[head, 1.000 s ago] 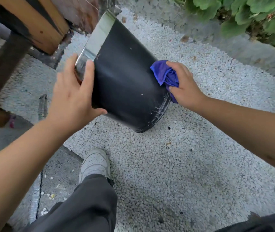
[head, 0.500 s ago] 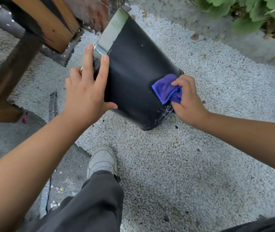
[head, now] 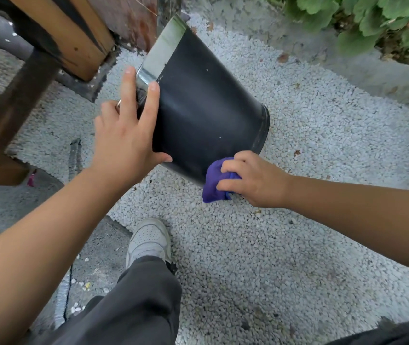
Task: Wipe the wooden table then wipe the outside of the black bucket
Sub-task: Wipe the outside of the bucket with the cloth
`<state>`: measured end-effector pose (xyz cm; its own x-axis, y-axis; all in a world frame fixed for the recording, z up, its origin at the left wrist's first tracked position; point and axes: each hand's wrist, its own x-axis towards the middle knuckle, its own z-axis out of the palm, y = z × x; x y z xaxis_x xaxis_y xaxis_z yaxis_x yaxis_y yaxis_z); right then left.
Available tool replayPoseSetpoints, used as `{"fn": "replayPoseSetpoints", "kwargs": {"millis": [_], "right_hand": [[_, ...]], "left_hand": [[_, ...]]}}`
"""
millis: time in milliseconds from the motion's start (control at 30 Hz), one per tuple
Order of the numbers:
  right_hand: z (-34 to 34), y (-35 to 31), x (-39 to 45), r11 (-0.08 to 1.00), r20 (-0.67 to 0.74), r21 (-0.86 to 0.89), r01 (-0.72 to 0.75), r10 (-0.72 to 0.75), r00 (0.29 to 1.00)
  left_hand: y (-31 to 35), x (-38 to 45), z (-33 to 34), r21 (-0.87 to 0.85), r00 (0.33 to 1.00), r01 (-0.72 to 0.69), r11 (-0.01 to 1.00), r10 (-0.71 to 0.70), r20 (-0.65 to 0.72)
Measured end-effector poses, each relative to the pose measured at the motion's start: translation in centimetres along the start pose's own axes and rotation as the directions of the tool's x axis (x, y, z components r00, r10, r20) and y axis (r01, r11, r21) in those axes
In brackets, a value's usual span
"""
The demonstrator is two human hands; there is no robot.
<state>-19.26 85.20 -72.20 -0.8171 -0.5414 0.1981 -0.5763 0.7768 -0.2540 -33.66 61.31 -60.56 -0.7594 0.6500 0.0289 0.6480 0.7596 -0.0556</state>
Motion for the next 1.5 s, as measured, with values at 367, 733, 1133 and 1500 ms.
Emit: {"fn": "replayPoseSetpoints", "kwargs": {"millis": [367, 733, 1133, 1500], "right_hand": [[0.1, -1.1, -1.8, 0.956, -0.142, -0.022, -0.291, 0.285, 0.948], [-3.0, -3.3, 0.8, 0.624, -0.041, 0.537, -0.567, 0.691, 0.722], [-9.8, 1.8, 1.8, 0.129, 0.141, 0.889, -0.439, 0.835, 0.532], [-8.4, 3.1, 3.6, 0.248, 0.154, 0.825, -0.508, 0.766, 0.624]], "left_hand": [[-3.7, -3.1, 2.2, -0.484, 0.945, 0.314, 0.817, -0.315, 0.082], [-3.1, -1.5, 0.9, -0.532, 0.948, 0.313, 0.787, -0.295, 0.122], [-1.1, 4.6, -6.0, -0.382, 0.994, 0.081, 0.921, -0.105, -0.044], [-1.1, 3.0, -3.4, 0.05, 0.996, -0.071, 0.996, 0.068, 0.064]]}}
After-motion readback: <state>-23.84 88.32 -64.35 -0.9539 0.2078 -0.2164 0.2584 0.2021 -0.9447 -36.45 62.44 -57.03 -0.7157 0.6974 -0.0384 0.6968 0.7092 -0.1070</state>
